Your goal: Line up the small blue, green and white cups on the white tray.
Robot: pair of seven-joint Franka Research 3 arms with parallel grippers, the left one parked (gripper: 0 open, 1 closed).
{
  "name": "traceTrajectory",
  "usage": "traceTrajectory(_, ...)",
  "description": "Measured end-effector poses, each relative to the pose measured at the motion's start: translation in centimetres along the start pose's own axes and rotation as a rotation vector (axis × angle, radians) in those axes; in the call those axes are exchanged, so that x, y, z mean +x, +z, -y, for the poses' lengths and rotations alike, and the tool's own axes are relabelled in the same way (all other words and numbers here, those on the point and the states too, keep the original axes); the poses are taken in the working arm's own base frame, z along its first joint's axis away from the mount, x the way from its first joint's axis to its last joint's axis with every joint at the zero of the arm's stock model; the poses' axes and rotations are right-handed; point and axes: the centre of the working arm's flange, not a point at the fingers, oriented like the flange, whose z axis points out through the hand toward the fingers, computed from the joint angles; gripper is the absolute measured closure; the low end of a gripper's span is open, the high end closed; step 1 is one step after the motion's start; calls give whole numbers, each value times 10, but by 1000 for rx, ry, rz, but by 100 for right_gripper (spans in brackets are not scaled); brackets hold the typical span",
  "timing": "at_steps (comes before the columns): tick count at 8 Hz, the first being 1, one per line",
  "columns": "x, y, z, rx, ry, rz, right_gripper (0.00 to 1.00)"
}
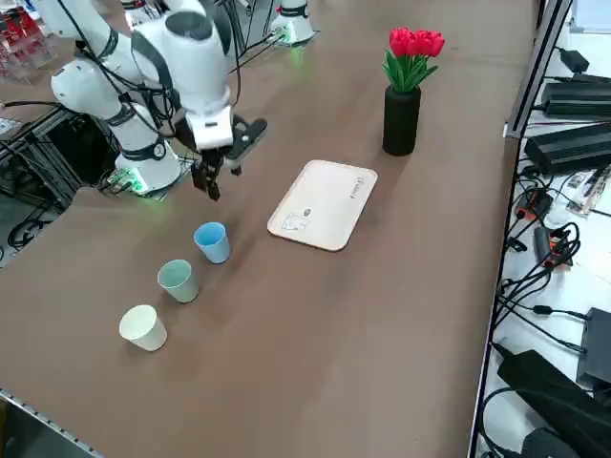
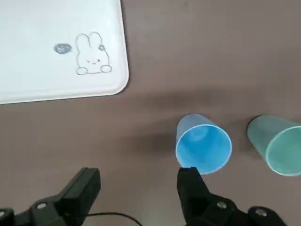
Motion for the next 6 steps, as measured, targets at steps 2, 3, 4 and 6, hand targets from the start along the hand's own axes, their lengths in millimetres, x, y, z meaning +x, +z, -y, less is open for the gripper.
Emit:
traceTrajectory(2,-11,39,-1,0,1,-14,0)
traceTrajectory(3,-13,48,-5,1,-4,-18,0)
traceTrajectory(4,-13,51,-11,1,-17,-24,0)
traceTrajectory(6,-14,60,-31,1,-39,-44,0)
